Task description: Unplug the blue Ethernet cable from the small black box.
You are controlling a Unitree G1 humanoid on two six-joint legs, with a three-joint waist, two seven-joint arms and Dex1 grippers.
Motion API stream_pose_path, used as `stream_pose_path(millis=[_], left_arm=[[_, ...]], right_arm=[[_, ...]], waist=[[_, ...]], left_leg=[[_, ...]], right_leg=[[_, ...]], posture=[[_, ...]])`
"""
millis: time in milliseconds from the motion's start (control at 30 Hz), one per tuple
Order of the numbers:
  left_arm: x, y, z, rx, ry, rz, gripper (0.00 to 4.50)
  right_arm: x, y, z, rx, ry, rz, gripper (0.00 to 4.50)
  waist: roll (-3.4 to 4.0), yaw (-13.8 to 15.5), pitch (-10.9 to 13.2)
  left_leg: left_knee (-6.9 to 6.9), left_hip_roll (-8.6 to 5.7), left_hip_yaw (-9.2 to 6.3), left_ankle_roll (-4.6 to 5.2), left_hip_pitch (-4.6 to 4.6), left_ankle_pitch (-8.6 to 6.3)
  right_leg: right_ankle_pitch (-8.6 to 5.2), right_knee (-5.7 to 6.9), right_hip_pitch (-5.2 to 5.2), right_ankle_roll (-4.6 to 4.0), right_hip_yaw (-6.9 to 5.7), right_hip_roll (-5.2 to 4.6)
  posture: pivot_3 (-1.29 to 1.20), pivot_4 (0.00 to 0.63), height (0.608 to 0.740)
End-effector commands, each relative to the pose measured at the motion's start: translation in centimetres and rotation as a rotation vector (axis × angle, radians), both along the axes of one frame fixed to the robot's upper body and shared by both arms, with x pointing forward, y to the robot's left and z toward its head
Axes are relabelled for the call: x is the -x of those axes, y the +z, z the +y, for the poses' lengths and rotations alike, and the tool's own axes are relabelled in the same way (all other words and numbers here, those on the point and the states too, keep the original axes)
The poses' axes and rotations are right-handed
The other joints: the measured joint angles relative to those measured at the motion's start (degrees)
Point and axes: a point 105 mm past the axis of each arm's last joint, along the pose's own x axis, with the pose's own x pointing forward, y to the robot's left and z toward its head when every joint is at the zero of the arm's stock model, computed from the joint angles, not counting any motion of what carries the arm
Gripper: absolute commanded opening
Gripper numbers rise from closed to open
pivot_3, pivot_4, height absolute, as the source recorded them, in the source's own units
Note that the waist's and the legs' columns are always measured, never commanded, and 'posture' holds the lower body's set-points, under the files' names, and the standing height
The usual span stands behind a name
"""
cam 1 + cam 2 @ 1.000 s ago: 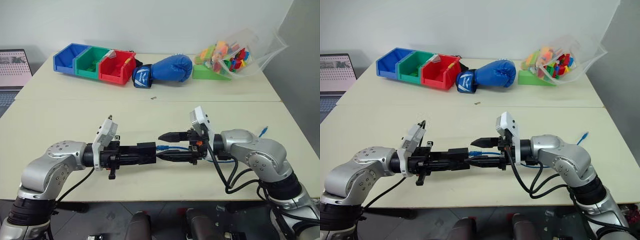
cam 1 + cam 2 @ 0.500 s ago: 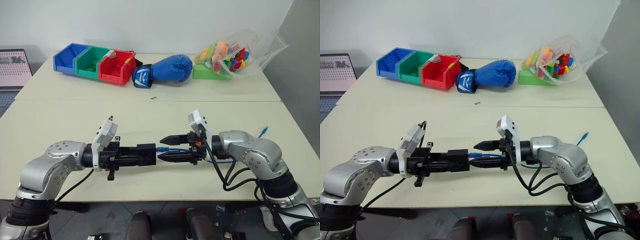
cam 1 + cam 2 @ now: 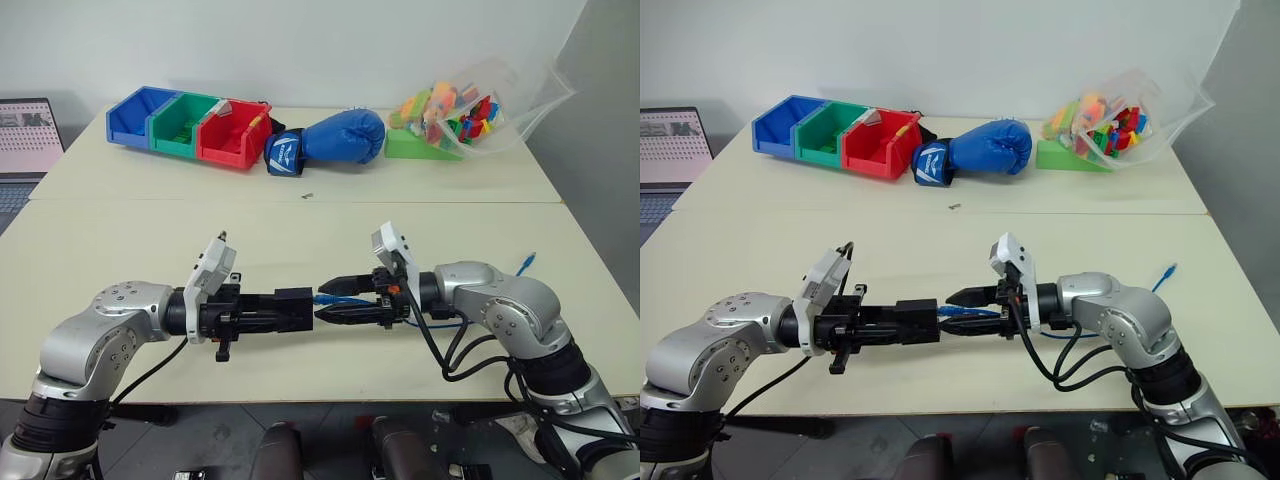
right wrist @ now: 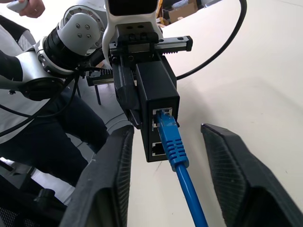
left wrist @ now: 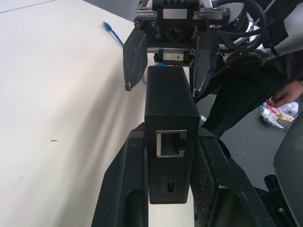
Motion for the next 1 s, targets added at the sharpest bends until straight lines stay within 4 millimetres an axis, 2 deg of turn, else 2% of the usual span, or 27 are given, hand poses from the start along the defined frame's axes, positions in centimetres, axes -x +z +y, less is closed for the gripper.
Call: stream_pose_path(millis=[33, 200, 267, 767, 833, 900, 1000], left_arm=[[0.5, 0.9, -0.2, -0.007, -0.027, -0.048, 0.79], [0.6, 0.6, -0.2, -0.018, -0.035, -0.05, 0.79], [0.7, 0.5, -0.3, -0.022, -0.04, -0.051, 0.79], [0.9, 0.3, -0.4, -0.016, -0.038, -0.045, 0.79], [0.9, 0.3, -0.4, -0.013, -0.038, -0.042, 0.79], [0.9, 0.2, -0.5, -0.01, -0.04, -0.038, 0.79], [0.9, 0.2, -0.5, -0.008, -0.04, -0.036, 0.79]], right_arm=[[0.4, 1.1, 0.0, -0.007, 0.035, -0.042, 1.33], [0.5, 1.0, -0.1, 0.006, 0.052, -0.034, 0.12], [0.6, 1.0, -0.1, 0.008, 0.057, -0.028, 0.03], [1.4, 0.5, -0.4, 0.037, 0.108, -0.021, 0.03], [1.6, 0.5, -0.5, 0.033, 0.112, -0.023, 0.73], [1.9, 0.6, -0.7, 0.025, 0.123, -0.014, 1.13], [2.0, 0.8, -0.8, 0.017, 0.127, 0.004, 1.16]], waist=[[0.0, 0.0, 0.0], [0.0, 0.0, 0.0], [0.0, 0.0, 0.0], [0.0, -0.2, 0.0], [0.0, -0.3, 0.0], [0.0, -0.3, 0.0], [0.0, -0.3, 0.0]], left_leg=[[0.0, 0.0, 0.0, 0.0, 0.0, 0.0], [0.0, 0.0, 0.0, 0.0, 0.0, 0.0], [0.0, 0.0, 0.01, 0.0, 0.0, 0.0], [-0.01, 0.0, 0.01, 0.0, -0.02, 0.0], [-0.01, 0.0, 0.01, 0.0, -0.02, 0.0], [-0.01, 0.0, 0.0, 0.0, -0.02, 0.0], [-0.02, 0.0, 0.01, 0.0, -0.02, 0.0]], right_leg=[[0.0, 0.0, 0.0, 0.0, 0.0, 0.0], [0.0, 0.0, -0.01, 0.0, 0.0, 0.0], [0.0, 0.0, -0.01, 0.0, 0.0, 0.0], [0.0, -0.01, -0.02, 0.0, 0.0, 0.0], [0.0, -0.01, -0.02, 0.0, 0.0, 0.0], [0.0, -0.01, -0.03, 0.0, 0.0, 0.0], [0.0, -0.02, -0.03, 0.0, 0.0, 0.0]], posture=[[0.0, 0.15, 0.74], [0.0, 0.15, 0.74], [0.0, 0.15, 0.74], [0.0, 0.15, 0.74], [0.0, 0.15, 0.74], [0.0, 0.15, 0.74], [0.0, 0.15, 0.74]])
